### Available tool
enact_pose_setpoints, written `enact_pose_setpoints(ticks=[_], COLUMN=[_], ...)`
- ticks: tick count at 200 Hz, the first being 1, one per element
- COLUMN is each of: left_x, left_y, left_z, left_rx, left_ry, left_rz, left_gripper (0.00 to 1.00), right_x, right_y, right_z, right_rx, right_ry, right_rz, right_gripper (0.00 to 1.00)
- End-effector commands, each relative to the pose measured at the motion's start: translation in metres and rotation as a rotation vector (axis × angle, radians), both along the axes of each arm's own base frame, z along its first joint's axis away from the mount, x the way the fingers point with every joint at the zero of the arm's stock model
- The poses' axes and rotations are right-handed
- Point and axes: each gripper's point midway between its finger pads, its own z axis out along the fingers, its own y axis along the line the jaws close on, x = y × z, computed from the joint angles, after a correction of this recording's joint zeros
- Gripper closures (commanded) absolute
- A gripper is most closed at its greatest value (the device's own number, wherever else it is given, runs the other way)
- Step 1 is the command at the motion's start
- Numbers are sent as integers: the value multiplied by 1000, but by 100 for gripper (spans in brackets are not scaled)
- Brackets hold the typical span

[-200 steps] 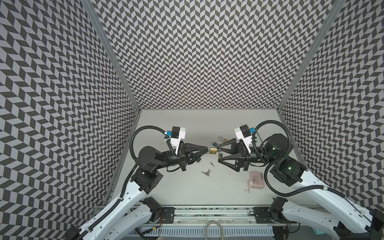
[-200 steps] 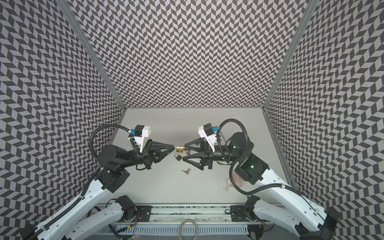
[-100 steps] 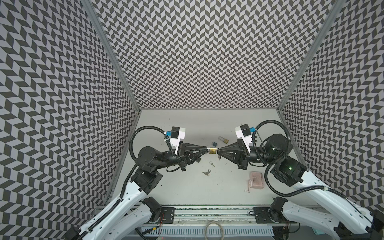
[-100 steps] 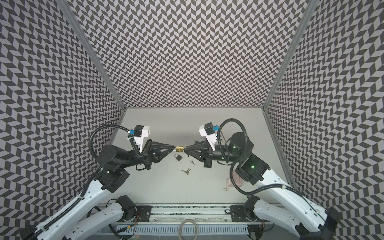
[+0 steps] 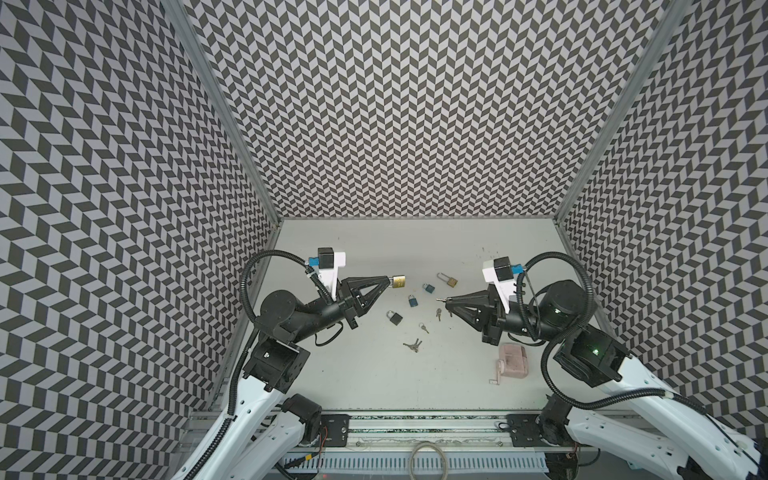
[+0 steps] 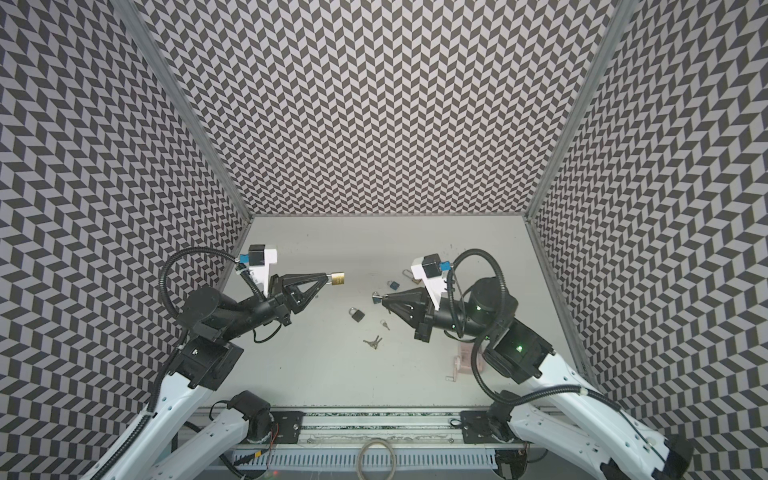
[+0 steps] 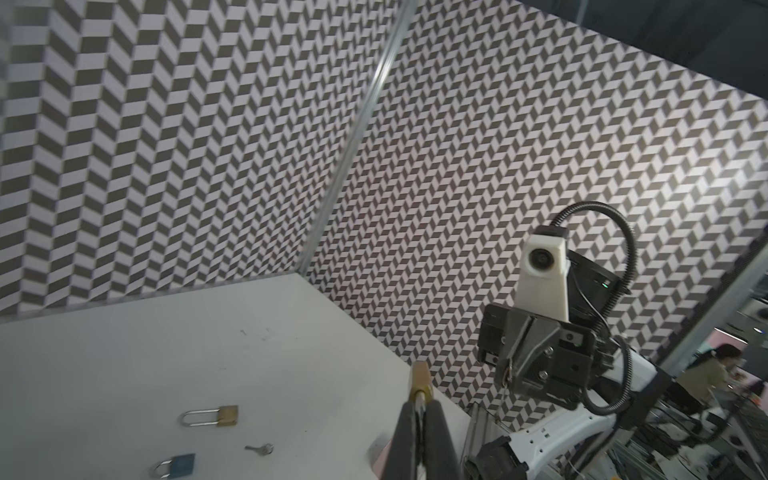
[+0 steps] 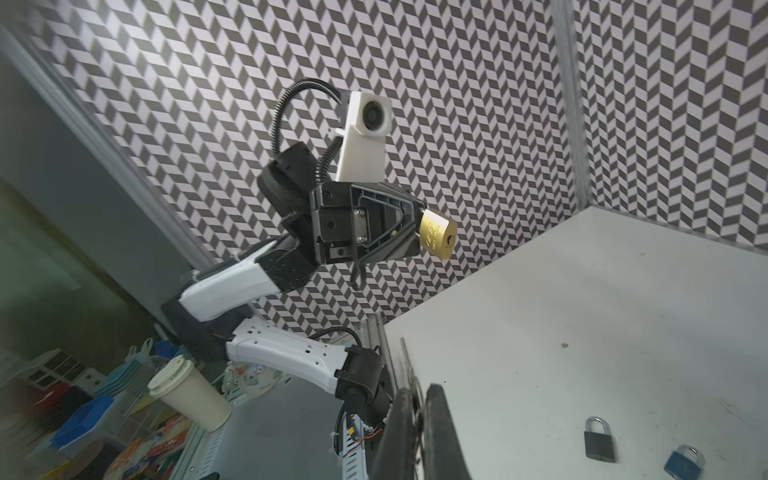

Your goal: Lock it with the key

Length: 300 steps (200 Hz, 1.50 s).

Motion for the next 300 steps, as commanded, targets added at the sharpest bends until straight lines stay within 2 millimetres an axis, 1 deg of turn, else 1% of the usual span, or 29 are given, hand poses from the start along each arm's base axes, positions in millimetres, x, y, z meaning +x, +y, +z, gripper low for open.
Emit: enact_pose_setpoints(ticks=[1,16,30,46,60,66,81,94,109,118,154,162,172,181,193,212,225,236,252,270,285,300], left_x=[36,46,50,52,53,53,53,52,52,51,50,50,49,49,49,49,49,48,46,41,34,24], left_y=[26,42,55,72,81,85,89,90,91,91,88,87,86,86,85,82,79,71,58,40,19,-3], left_z=[-61,-95,-119,-144,-160,-164,-169,-170,-169,-169,-168,-168,-167,-166,-164,-165,-163,-157,-150,-137,-128,-119], left_rx=[114,136,127,137,144,143,135,135,135,134,129,127,125,125,126,130,123,116,112,126,145,153], left_ry=[239,354,435,519,567,579,590,590,588,586,583,579,576,574,569,571,559,540,521,481,452,426], left_rz=[234,316,370,435,465,472,475,477,476,472,453,447,441,436,430,413,388,337,256,168,79,-12], left_gripper=[100,100,100,100,100,100,100,100,100,100,100,100,100,100,100,100,100,100,100,100,100,100], right_x=[5,-3,-14,-25,-30,-29,-25,-17,-14,-13,6,9,10,11,14,19,26,32,40,41,36,37], right_y=[20,38,55,71,84,88,97,102,109,114,117,117,116,116,112,104,95,85,71,61,55,47], right_z=[-89,-137,-176,-213,-237,-245,-255,-265,-279,-284,-302,-306,-312,-312,-307,-288,-267,-247,-211,-174,-155,-137], right_rx=[-215,-309,-384,-458,-495,-506,-512,-529,-570,-579,-609,-619,-635,-641,-637,-614,-593,-579,-531,-471,-476,-453], right_ry=[96,159,222,253,279,288,293,298,301,300,316,319,328,326,314,279,229,155,5,-177,-364,-462], right_rz=[-99,-97,-58,-36,-18,-20,-31,-56,-53,-51,-105,-110,-99,-94,-103,-119,-148,-180,-215,-223,-187,-212], right_gripper=[100,100,100,100,100,100,100,100,100,100,100,97,89,83,69,53,46,41,26,21,20,19])
